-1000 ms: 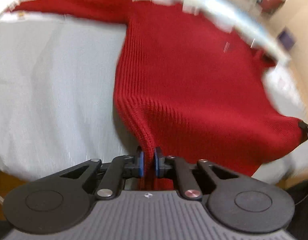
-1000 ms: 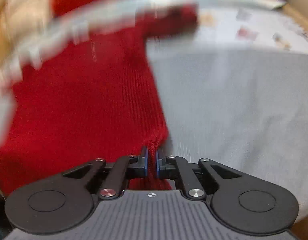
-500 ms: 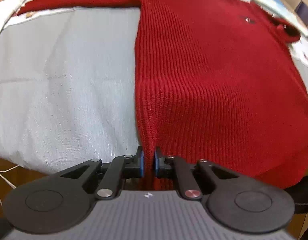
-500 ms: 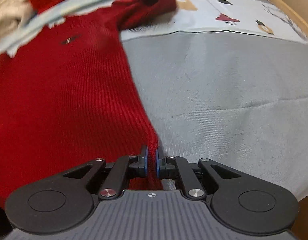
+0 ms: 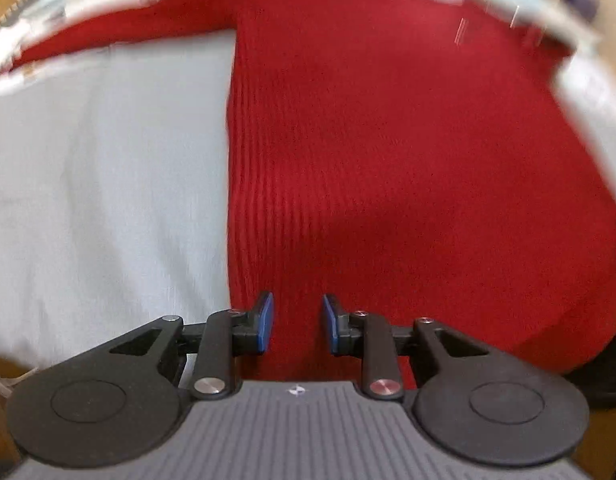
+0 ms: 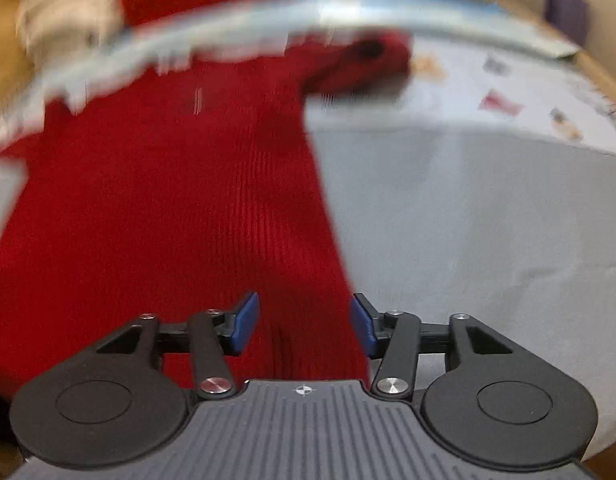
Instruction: Fold small clothes
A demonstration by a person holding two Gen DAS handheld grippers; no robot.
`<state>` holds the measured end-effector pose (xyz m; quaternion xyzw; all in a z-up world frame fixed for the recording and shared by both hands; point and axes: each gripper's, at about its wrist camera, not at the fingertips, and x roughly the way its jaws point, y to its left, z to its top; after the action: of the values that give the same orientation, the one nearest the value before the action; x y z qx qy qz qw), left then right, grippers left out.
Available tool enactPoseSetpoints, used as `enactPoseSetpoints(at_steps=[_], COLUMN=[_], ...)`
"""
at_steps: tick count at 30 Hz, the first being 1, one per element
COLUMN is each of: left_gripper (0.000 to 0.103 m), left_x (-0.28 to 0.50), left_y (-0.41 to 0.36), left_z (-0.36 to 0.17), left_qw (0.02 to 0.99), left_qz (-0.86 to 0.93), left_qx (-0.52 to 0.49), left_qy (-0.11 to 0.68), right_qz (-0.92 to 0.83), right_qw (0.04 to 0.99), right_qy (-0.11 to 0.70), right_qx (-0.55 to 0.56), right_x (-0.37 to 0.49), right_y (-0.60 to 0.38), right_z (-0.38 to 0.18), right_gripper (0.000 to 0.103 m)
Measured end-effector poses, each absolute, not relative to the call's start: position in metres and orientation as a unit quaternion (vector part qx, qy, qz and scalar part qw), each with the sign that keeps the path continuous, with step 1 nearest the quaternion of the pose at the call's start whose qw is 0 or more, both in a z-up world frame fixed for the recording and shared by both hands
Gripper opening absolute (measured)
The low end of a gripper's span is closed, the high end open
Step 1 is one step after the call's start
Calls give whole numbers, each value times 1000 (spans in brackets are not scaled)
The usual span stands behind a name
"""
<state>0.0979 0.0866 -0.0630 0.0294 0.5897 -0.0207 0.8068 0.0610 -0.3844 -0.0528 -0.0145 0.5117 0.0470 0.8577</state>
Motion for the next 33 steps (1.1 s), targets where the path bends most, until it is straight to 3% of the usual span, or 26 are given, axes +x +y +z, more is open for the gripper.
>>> enactPoseSetpoints(at_steps=[12, 17, 23, 28, 33], left_gripper=[32, 61, 84, 86, 86], left_x=[96, 98, 90, 90, 98], left_y=[85, 91, 79, 53, 43], left_z=[-41, -13, 2, 9, 17], left_qw=[832, 869, 904, 929, 929], left_qz=[-15, 9, 10, 19, 7], left_qx=[5, -44, -41, 5, -17], left_qy=[555, 492, 425, 369, 369], right_qz=[31, 24, 21, 19, 7], right_qw=[868, 912, 935, 945, 948], right_qy=[493, 410, 348, 321, 315], right_qx=[-58, -6, 58, 57, 52], right_x=[51, 44, 48, 46, 58], right_y=[-372, -381, -393, -385, -379], right_z=[-54, -21, -4, 6, 15], right_gripper=[53, 54, 58, 64, 66])
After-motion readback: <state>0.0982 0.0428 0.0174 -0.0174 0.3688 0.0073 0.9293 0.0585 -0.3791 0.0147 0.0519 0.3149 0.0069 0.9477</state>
